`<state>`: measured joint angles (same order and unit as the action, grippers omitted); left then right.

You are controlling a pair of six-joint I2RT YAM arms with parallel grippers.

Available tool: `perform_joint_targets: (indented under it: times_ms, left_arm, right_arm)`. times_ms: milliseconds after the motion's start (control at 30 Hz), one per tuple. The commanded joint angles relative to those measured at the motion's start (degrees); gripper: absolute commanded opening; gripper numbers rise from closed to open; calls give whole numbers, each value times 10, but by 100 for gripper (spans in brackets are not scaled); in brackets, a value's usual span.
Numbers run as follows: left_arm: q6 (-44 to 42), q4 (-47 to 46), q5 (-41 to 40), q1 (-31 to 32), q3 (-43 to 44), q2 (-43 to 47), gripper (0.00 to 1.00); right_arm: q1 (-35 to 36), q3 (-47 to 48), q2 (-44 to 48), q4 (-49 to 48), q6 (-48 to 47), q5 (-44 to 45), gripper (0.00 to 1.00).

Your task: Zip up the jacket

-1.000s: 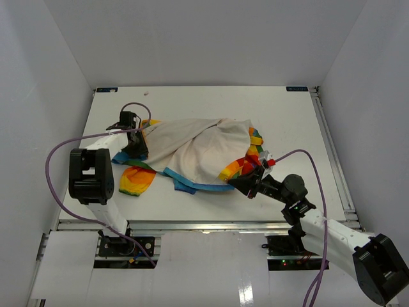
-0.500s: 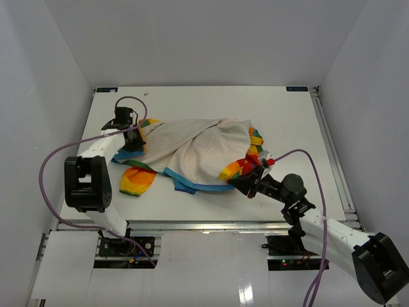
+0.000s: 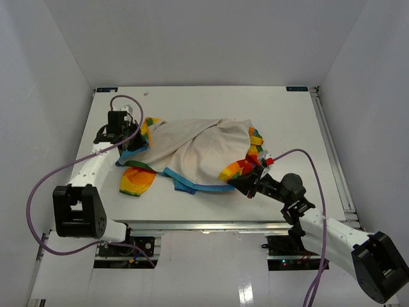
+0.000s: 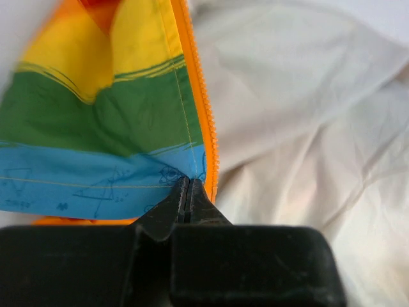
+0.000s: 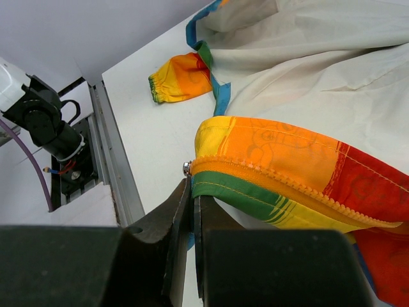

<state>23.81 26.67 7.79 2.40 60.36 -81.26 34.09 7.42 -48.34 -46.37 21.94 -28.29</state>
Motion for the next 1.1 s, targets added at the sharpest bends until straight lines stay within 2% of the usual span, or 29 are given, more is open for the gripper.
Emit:
perform_joint_targets:
  times_ms: [0,100,200,333,400,600,767,900,1067]
  left_arm:
    - [0,-8,100,69,-39,46,0]
    - [15,-20,101,120,-76,66,0]
    - [18,-39,97,131,-115,84,0]
    - [22,-87,164,132,-143,103,0]
    - [47,-140,209,136,-169,132,0]
    - [90,-256,225,147,-241,193,0]
    - [146,-428,291,161,-304,234,0]
    - [153,-526,283,189,-332,240,0]
    - [159,-647,284,192,-369,224,0]
  right_arm:
    - [-2,30,1,-7,1,8,8]
    - [-2,31,2,-2,2,11,8]
    - [-2,32,3,-1,3,12,8]
    - [-2,33,-4,0,0,10,8]
    - [-2,34,-12,-1,-1,8,8]
    - [-2,39,-33,-9,2,-5,8]
    - [-1,41,-66,-32,2,-34,8]
    - [-1,61,-94,-44,5,-75,8]
    - [1,77,-109,-45,-2,-91,8]
